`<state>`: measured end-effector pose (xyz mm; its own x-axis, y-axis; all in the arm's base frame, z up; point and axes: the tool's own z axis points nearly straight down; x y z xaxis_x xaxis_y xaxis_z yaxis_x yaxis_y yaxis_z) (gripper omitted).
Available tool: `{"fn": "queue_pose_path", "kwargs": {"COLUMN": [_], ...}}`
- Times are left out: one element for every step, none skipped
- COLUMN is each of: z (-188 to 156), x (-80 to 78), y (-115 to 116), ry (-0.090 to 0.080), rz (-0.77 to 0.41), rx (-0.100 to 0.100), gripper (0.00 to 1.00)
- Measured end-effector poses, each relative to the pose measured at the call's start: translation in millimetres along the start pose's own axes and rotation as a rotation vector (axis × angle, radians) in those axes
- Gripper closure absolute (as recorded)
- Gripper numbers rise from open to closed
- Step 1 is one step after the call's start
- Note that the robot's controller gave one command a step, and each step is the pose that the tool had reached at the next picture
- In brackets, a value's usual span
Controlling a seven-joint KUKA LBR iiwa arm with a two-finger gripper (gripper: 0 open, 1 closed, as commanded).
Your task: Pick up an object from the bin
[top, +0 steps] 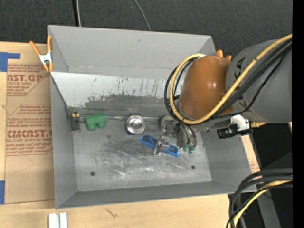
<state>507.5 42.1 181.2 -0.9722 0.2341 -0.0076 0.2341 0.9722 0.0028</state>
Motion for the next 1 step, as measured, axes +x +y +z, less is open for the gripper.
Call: {"fn": "queue_pose_path", "kwargs": {"z": [-51.7], "x": [-7.4], "y": [-3.6], "ry": [0.002], "rz": [0.003], "rx": [0.001], "gripper": [1.0]}}
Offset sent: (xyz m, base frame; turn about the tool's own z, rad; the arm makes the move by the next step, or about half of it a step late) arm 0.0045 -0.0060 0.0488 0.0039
